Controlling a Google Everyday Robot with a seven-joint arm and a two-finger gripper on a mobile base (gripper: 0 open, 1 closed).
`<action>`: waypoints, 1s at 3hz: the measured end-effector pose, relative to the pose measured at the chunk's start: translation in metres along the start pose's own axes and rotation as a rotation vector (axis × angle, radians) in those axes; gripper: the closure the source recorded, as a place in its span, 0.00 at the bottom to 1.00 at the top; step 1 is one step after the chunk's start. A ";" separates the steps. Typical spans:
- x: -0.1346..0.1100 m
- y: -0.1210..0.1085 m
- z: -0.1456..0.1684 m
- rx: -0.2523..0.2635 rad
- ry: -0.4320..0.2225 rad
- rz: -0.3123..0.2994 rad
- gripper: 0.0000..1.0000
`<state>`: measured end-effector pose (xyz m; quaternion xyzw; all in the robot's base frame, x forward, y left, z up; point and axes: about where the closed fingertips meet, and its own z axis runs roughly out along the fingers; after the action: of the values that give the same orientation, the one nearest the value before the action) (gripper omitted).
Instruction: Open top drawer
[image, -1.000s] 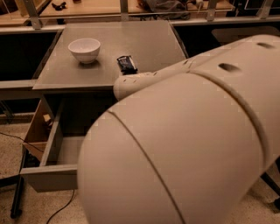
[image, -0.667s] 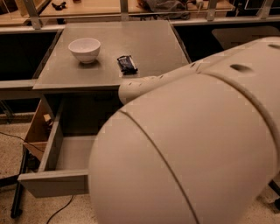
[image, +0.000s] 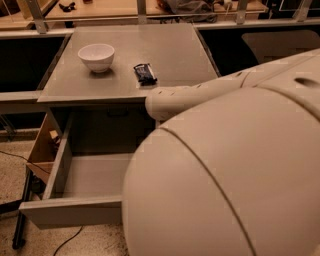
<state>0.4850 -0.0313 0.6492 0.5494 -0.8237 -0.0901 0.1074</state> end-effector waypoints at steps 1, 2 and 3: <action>-0.011 -0.007 -0.025 0.031 -0.106 0.038 1.00; -0.026 -0.020 -0.048 0.072 -0.204 0.093 1.00; -0.035 -0.040 -0.064 0.106 -0.301 0.160 1.00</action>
Offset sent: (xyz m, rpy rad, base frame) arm 0.0738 0.0251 0.0620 0.1986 -0.2380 -0.2408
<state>0.5513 -0.0157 0.6976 0.4674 -0.8751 -0.1191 -0.0393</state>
